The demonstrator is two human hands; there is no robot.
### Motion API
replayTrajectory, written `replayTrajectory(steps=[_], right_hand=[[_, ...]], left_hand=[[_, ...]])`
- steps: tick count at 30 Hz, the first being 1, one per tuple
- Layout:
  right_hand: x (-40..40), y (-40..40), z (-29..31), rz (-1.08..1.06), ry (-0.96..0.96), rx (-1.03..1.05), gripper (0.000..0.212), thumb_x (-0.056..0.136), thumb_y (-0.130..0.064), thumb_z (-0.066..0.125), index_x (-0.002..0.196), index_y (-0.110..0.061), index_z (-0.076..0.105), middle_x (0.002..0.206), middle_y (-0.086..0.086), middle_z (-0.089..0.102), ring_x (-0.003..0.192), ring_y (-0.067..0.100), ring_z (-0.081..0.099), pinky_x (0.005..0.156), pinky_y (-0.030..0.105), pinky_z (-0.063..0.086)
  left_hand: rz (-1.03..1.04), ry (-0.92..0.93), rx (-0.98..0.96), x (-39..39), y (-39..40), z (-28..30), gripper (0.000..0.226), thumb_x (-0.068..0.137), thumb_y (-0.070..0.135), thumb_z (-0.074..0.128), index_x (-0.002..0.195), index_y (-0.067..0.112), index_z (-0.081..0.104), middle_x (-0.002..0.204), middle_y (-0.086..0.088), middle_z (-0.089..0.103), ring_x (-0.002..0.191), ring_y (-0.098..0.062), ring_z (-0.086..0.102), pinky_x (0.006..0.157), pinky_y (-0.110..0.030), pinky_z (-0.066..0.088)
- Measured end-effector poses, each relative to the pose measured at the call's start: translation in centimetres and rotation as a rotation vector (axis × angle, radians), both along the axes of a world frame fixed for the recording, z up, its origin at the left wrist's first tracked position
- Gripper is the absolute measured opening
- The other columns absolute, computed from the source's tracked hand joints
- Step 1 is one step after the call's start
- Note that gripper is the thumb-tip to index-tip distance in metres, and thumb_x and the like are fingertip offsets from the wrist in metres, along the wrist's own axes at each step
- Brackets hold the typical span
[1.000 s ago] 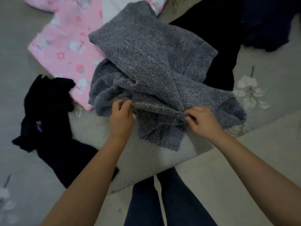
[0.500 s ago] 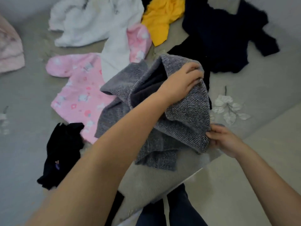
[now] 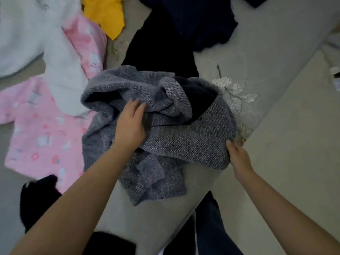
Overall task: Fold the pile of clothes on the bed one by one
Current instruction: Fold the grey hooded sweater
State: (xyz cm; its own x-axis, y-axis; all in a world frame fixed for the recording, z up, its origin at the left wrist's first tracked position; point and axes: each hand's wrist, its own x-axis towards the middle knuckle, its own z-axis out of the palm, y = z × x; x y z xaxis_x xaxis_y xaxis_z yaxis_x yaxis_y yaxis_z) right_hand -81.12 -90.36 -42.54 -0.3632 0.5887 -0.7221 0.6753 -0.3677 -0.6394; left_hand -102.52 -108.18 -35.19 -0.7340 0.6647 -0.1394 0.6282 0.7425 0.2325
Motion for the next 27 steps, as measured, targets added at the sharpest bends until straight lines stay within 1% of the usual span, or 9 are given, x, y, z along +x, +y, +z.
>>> replayTrajectory(steps=[3,5,7,10,13,16,20,24,27], right_hand=[[1.1,-0.6,0.8,0.009,0.096,-0.004,0.008,0.086,-0.029,0.059,0.078,-0.025,0.060,0.077,-0.017,0.057,0.071,-0.002,0.053,0.060,0.009,0.046],[2.0,-0.7,1.0,0.079,0.097,-0.022,0.003,0.082,-0.019,0.065,0.080,-0.021,0.065,0.077,-0.013,0.061,0.070,-0.002,0.054,0.059,0.012,0.045],[2.3,-0.7,0.9,0.136,0.051,-0.003,0.005,0.083,-0.013,0.065,0.085,-0.009,0.067,0.079,-0.004,0.062,0.069,0.007,0.055,0.062,0.019,0.042],[1.8,-0.3,1.2,0.123,0.054,0.042,0.007,0.085,-0.009,0.062,0.079,-0.007,0.065,0.074,-0.001,0.061,0.065,0.009,0.054,0.051,0.010,0.040],[1.2,0.6,1.0,0.155,0.048,0.122,0.017,0.087,-0.012,0.061,0.070,-0.009,0.061,0.066,0.003,0.059,0.061,0.011,0.053,0.043,0.007,0.034],[1.0,1.4,1.4,0.211,0.044,0.177,0.021,0.086,-0.013,0.061,0.069,-0.001,0.062,0.068,0.013,0.060,0.064,0.017,0.052,0.046,0.013,0.032],[0.0,2.5,2.8,0.296,0.054,0.265,0.029,0.087,-0.013,0.060,0.077,0.015,0.060,0.073,0.027,0.062,0.068,0.018,0.050,0.055,0.027,0.026],[-2.3,3.8,4.7,0.327,0.111,0.366,0.028,0.088,-0.012,0.059,0.082,0.015,0.060,0.077,0.027,0.062,0.074,0.035,0.058,0.058,0.028,0.027],[-3.3,3.9,5.3,0.353,0.088,0.431,0.026,0.088,-0.015,0.059,0.080,0.010,0.062,0.069,0.015,0.056,0.068,0.023,0.051,0.056,0.029,0.027]], left_hand=[[0.013,0.108,-0.082,-2.0,4.3,-0.3,0.055,0.087,0.003,0.047,0.140,0.001,0.031,0.148,-0.019,0.025,0.141,-0.035,0.011,0.111,-0.052,0.011],[-0.018,0.121,-0.325,-3.7,6.3,-0.5,0.054,0.091,0.019,0.047,0.141,0.008,0.028,0.149,-0.014,0.024,0.142,-0.030,0.008,0.111,-0.055,-0.002],[-0.081,0.074,-0.618,-4.8,7.1,-0.5,0.039,0.092,0.035,0.044,0.125,0.013,0.047,0.121,-0.012,0.053,0.129,-0.030,0.035,0.107,-0.062,-0.009],[-0.232,0.015,-0.834,-4.6,6.4,-0.8,0.051,0.091,0.056,0.033,0.106,0.015,0.058,0.093,-0.003,0.060,0.107,-0.027,0.054,0.105,-0.063,-0.012],[-0.285,-0.029,-0.776,-3.5,4.5,-1.4,0.043,0.092,0.052,0.035,0.106,0.017,0.055,0.103,-0.003,0.061,0.107,-0.025,0.055,0.110,-0.056,-0.006],[-0.278,0.074,-0.697,-2.6,3.4,-1.8,0.022,0.095,0.028,0.039,0.102,0.020,0.057,0.103,0.000,0.062,0.104,-0.022,0.055,0.113,-0.046,0.003],[-0.192,0.159,-0.639,-2.5,3.7,-0.7,0.022,0.092,0.013,0.038,0.105,0.015,0.055,0.099,-0.004,0.063,0.101,-0.025,0.055,0.112,-0.043,0.012],[-0.204,0.209,-0.571,-3.1,5.4,1.1,0.023,0.092,0.011,0.035,0.111,0.009,0.048,0.111,-0.011,0.061,0.108,-0.028,0.052,0.101,-0.039,0.028],[-0.153,0.251,-0.337,-3.1,5.7,2.2,0.021,0.090,0.009,0.034,0.101,0.002,0.051,0.107,-0.018,0.059,0.104,-0.032,0.049,0.099,-0.040,0.026]])
